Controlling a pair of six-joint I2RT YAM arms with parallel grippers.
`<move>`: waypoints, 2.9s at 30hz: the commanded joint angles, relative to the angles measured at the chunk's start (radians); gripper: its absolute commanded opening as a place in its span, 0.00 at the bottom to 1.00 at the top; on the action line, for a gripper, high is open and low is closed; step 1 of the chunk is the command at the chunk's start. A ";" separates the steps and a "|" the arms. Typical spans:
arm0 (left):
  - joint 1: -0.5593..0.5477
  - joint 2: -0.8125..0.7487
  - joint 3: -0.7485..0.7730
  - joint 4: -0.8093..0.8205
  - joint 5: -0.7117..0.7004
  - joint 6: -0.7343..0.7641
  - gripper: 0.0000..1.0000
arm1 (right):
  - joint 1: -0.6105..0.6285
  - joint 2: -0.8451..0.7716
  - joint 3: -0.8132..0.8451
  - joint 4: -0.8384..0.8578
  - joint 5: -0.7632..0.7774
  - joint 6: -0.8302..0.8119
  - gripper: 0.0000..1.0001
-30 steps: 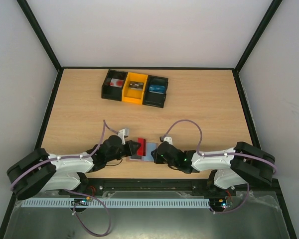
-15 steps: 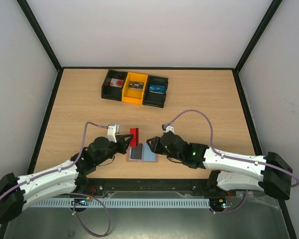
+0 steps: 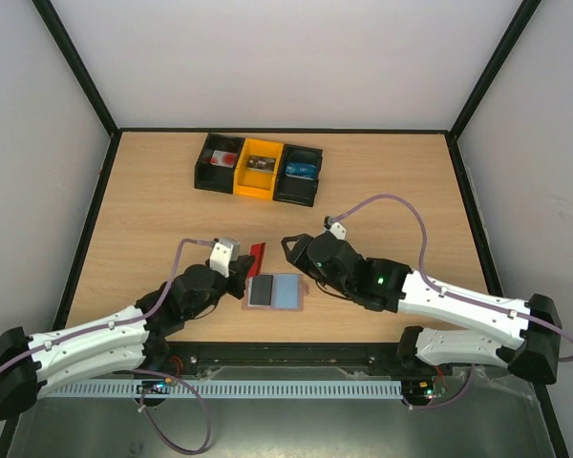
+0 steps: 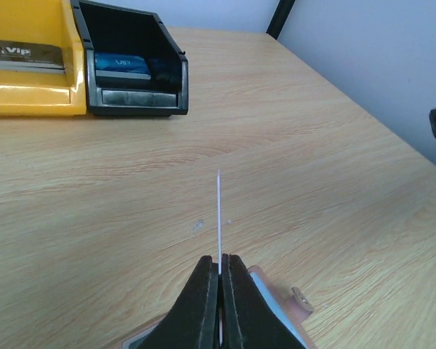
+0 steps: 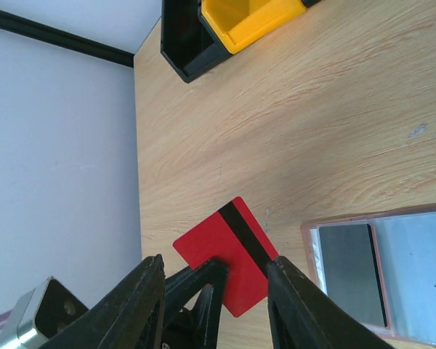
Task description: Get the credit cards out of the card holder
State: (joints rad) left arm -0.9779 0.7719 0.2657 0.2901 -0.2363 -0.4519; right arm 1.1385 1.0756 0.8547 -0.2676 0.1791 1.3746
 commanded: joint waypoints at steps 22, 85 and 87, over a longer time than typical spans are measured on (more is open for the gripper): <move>-0.139 0.003 0.020 0.031 -0.213 0.239 0.03 | -0.156 0.312 0.069 0.161 -0.370 0.151 0.40; -0.016 0.051 0.209 -0.064 0.015 -0.458 0.83 | -0.185 -0.021 -0.290 0.611 -0.023 -0.098 0.02; 0.029 0.049 0.190 -0.013 0.121 -0.545 0.82 | -0.184 -0.057 -0.302 0.623 0.025 -0.086 0.02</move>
State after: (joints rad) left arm -1.0225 0.8307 0.4862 0.2333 -0.3466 -0.7345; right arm 0.9550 1.0828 0.5877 0.2821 0.0250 1.2652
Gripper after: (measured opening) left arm 0.826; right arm 0.022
